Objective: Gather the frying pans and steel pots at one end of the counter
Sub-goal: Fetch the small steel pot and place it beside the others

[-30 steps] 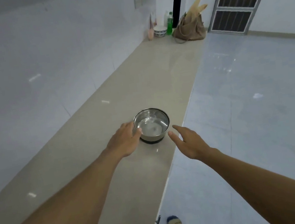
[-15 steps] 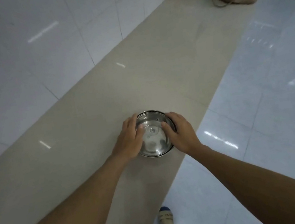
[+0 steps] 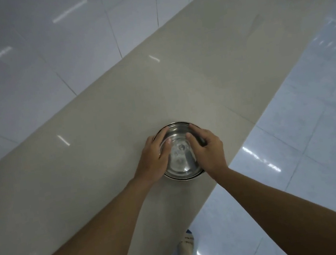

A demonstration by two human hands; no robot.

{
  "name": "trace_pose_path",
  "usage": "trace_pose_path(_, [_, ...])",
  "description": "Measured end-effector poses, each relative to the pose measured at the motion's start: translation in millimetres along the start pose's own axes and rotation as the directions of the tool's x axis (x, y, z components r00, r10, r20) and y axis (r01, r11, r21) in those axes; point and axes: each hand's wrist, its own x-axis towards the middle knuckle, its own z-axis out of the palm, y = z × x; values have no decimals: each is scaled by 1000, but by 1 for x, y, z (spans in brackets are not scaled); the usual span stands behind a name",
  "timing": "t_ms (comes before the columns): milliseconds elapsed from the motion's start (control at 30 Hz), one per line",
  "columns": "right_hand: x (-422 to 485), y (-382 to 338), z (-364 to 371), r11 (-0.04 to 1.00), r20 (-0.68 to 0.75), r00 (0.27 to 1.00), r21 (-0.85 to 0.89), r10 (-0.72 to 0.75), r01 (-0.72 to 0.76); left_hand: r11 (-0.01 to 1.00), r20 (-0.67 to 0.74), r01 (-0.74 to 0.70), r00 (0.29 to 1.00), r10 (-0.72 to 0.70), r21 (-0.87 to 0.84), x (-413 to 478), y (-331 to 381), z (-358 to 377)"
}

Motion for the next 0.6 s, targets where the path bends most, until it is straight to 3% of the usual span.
trace_pose_path(133, [-8, -11, 10, 998, 25, 1000, 60, 14, -16, 1000, -41, 23, 999, -22, 14, -13, -3, -12])
trace_pose_path(600, [-73, -103, 81, 973, 216, 956, 155, -201, 169, 995, -305, 83, 950, -63, 51, -102, -11, -136])
